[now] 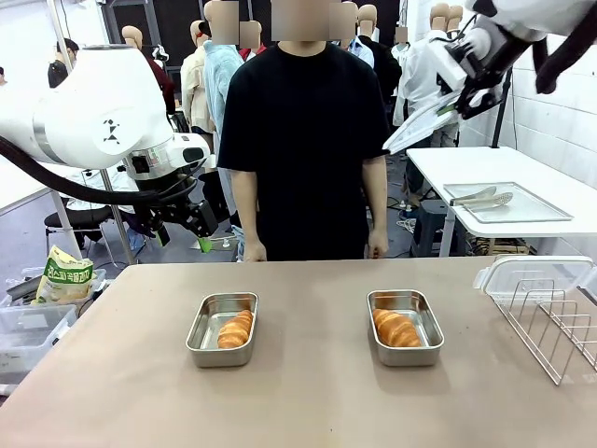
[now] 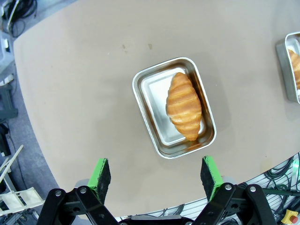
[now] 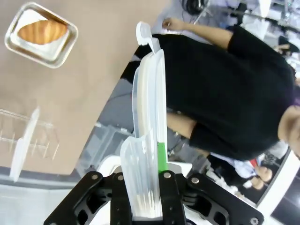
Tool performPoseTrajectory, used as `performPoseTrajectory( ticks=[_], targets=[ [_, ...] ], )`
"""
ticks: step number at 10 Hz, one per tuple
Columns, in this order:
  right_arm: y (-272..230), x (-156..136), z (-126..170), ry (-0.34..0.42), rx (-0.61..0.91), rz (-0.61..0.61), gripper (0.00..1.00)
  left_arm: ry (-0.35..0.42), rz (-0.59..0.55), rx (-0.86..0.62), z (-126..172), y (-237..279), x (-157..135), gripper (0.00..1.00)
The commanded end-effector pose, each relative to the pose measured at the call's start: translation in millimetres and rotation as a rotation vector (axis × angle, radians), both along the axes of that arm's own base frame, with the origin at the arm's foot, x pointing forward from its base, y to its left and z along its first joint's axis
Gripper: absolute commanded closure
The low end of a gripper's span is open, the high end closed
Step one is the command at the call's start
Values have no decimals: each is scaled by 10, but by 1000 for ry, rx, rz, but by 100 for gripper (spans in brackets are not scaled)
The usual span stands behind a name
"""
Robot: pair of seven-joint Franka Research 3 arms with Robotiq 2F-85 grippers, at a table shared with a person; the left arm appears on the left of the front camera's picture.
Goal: Place the bread in airtight containers.
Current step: Pick up one Airtight Container lid and hand it to the human.
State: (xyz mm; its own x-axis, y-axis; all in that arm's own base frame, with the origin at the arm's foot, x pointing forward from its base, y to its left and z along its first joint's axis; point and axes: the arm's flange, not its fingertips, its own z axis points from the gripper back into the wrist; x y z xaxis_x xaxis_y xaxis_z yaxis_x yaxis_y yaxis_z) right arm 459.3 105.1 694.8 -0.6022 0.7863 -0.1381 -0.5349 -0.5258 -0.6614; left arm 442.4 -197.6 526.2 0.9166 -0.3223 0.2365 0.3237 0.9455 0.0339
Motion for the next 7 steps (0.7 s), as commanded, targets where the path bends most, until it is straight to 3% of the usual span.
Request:
performPoseTrajectory(
  ticks=[1, 2, 7],
  targets=[
    [-12, 231, 59, 49, 9, 43, 100, -4, 21, 18, 12, 5, 2, 0],
    [0, 0, 0, 0, 0, 0, 100, -4, 21, 18, 12, 5, 2, 0],
    [0, 0, 0, 0, 0, 0, 100, -4, 21, 18, 12, 5, 2, 0]
  ],
)
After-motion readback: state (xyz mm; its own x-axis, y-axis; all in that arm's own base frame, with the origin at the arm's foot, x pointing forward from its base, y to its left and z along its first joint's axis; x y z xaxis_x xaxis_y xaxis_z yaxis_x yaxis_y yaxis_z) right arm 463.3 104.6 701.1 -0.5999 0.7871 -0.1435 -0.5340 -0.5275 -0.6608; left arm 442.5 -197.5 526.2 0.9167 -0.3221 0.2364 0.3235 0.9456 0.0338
